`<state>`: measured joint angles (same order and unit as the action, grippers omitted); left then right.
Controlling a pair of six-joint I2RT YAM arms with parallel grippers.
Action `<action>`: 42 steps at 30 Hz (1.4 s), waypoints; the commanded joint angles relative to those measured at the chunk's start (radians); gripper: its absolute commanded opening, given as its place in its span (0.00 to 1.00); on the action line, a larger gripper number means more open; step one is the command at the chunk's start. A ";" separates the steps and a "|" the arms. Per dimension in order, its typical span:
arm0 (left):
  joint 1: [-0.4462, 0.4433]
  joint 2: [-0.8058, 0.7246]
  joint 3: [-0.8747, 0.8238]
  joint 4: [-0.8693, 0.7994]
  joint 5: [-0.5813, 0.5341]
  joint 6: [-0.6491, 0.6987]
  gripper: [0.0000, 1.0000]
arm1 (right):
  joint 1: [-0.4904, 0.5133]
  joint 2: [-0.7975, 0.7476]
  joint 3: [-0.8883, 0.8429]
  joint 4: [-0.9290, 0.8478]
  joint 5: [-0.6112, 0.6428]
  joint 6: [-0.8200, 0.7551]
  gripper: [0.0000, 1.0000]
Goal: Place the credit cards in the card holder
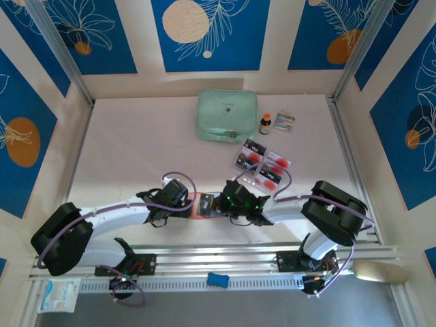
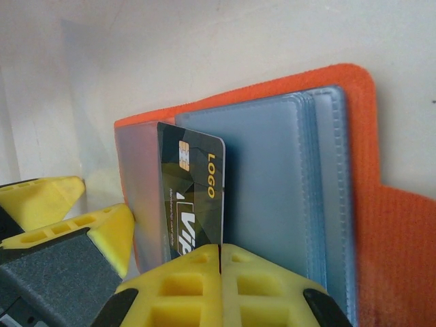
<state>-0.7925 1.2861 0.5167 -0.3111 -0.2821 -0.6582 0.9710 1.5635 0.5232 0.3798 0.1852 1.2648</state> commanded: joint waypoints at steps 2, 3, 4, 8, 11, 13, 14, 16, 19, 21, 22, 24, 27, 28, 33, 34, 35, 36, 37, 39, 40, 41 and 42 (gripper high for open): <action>-0.010 0.003 -0.017 -0.015 -0.018 -0.017 1.00 | -0.006 0.009 0.023 -0.049 -0.027 -0.004 0.00; -0.010 0.005 -0.018 -0.013 -0.016 -0.017 1.00 | -0.008 0.009 0.023 -0.050 -0.029 -0.004 0.00; -0.010 0.006 -0.017 -0.014 -0.017 -0.017 1.00 | -0.009 0.007 0.024 -0.051 -0.030 -0.004 0.00; -0.011 0.007 -0.018 -0.010 -0.017 -0.017 1.00 | -0.014 0.011 0.032 -0.062 -0.040 -0.008 0.00; -0.010 0.011 -0.017 -0.009 -0.016 -0.015 1.00 | -0.019 0.022 0.040 -0.064 -0.053 -0.013 0.00; -0.010 0.013 -0.017 -0.007 -0.014 -0.015 1.00 | -0.023 0.035 0.049 -0.063 -0.066 -0.015 0.00; -0.010 0.013 -0.018 -0.007 -0.016 -0.015 1.00 | -0.024 0.041 0.053 -0.064 -0.076 -0.017 0.00; -0.010 0.016 -0.018 -0.005 -0.014 -0.015 1.00 | -0.028 0.062 0.070 -0.063 -0.095 -0.022 0.00; -0.010 0.013 -0.018 -0.002 -0.014 -0.015 1.00 | -0.028 0.100 0.093 -0.059 -0.123 -0.025 0.00; -0.010 0.014 -0.015 -0.002 -0.013 -0.015 1.00 | -0.026 0.123 0.106 -0.052 -0.142 -0.027 0.00; -0.010 0.012 -0.015 -0.002 -0.013 -0.015 1.00 | -0.026 0.135 0.115 -0.050 -0.152 -0.028 0.00; -0.010 0.008 -0.014 -0.004 -0.012 -0.017 1.00 | -0.024 0.153 0.133 -0.053 -0.169 -0.037 0.00; -0.010 -0.005 -0.008 -0.012 -0.017 -0.020 1.00 | -0.024 0.164 0.159 -0.075 -0.193 -0.059 0.00; -0.010 -0.011 -0.004 -0.016 -0.019 -0.022 1.00 | -0.028 0.163 0.167 -0.088 -0.204 -0.074 0.00; -0.002 -0.059 0.025 -0.054 -0.044 -0.044 1.00 | -0.050 0.085 0.181 -0.204 -0.206 -0.157 0.27; 0.002 -0.071 0.031 -0.067 -0.052 -0.050 1.00 | -0.052 0.055 0.184 -0.237 -0.194 -0.174 0.31; 0.006 -0.083 0.037 -0.078 -0.062 -0.057 1.00 | -0.056 0.036 0.188 -0.272 -0.183 -0.193 0.32; 0.009 -0.096 0.041 -0.091 -0.071 -0.065 1.00 | -0.058 0.015 0.196 -0.305 -0.176 -0.213 0.33; 0.015 -0.106 0.045 -0.098 -0.081 -0.073 1.00 | -0.061 -0.001 0.205 -0.337 -0.170 -0.235 0.33; 0.021 -0.123 0.043 -0.106 -0.085 -0.086 1.00 | -0.060 -0.015 0.233 -0.391 -0.160 -0.273 0.32; 0.025 -0.129 0.040 -0.105 -0.082 -0.088 1.00 | -0.060 -0.017 0.246 -0.414 -0.156 -0.293 0.31; 0.027 -0.128 0.038 -0.103 -0.078 -0.089 1.00 | -0.059 -0.014 0.260 -0.430 -0.153 -0.308 0.30; 0.029 -0.124 0.036 -0.101 -0.076 -0.090 1.00 | -0.058 -0.007 0.274 -0.441 -0.153 -0.320 0.27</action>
<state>-0.7742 1.1694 0.5358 -0.3756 -0.3367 -0.7231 0.9150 1.5673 0.7574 0.0490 0.0227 1.0286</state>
